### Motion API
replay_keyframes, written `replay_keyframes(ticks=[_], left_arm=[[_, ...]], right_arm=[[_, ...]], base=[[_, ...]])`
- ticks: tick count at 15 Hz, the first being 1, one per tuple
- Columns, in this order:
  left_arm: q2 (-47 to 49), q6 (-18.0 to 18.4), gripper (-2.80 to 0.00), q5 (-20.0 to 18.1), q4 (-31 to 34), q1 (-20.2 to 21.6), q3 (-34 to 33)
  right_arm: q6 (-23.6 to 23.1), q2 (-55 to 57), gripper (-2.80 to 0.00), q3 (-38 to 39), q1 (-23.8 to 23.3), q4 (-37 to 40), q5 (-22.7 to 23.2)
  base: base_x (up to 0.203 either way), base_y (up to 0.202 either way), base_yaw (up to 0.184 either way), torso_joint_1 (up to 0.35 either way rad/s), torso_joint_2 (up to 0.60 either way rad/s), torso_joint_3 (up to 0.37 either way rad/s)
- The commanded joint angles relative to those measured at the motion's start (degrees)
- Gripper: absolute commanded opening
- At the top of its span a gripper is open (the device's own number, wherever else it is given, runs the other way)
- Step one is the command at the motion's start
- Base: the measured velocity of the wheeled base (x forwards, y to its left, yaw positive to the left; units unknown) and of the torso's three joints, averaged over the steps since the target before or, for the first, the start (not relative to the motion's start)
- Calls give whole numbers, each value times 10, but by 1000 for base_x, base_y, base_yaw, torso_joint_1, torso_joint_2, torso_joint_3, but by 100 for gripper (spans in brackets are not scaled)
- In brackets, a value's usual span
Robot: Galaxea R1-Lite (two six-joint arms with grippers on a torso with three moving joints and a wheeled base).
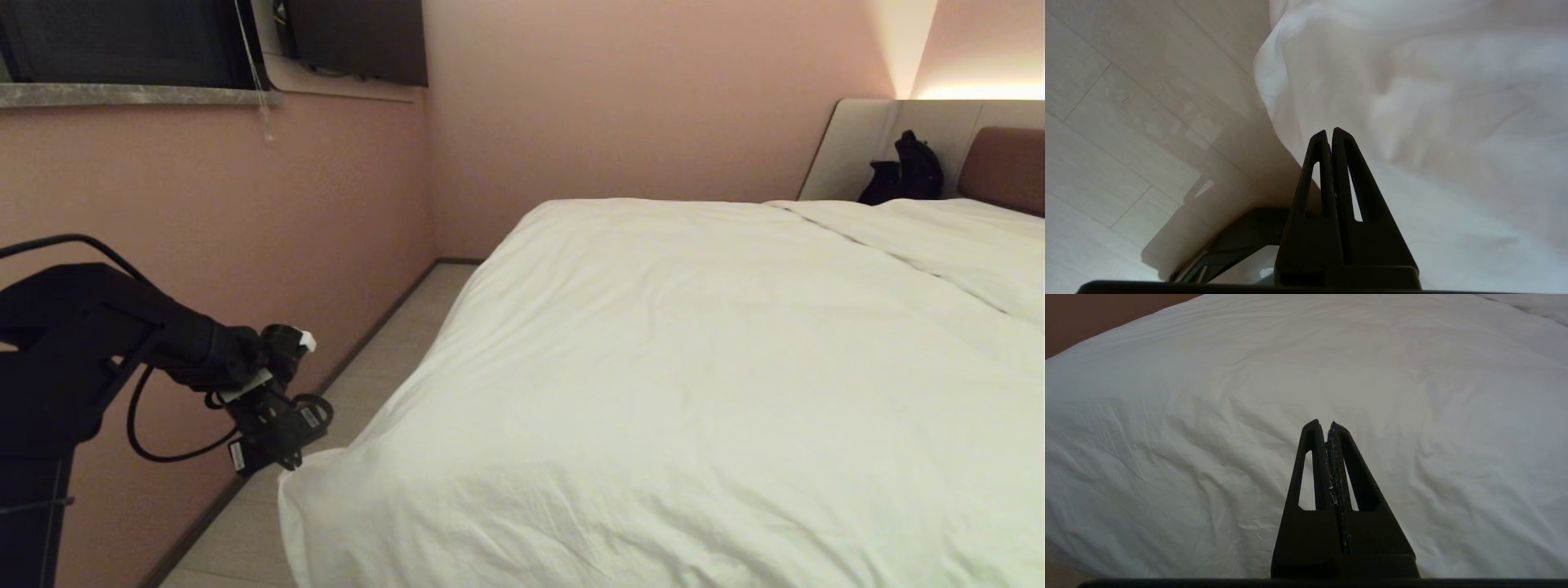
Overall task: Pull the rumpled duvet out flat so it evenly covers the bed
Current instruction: Flatten the corners of the folded blanket
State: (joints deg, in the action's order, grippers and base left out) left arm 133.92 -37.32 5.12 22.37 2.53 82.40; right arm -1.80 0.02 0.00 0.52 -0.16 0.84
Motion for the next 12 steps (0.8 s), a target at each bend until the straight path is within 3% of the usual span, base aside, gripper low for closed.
replay_keyframes(ticks=[1,12], left_arm=[[7,-2,-280,1,20,-6,15],[13,22,-280,1,68,-20,42]], right_arm=[[0,0,-280,0,0,0,0],[0,1,-280,0,0,0,0]], base=[[0,0,0,0,0,0],[0,0,0,0,0,0]])
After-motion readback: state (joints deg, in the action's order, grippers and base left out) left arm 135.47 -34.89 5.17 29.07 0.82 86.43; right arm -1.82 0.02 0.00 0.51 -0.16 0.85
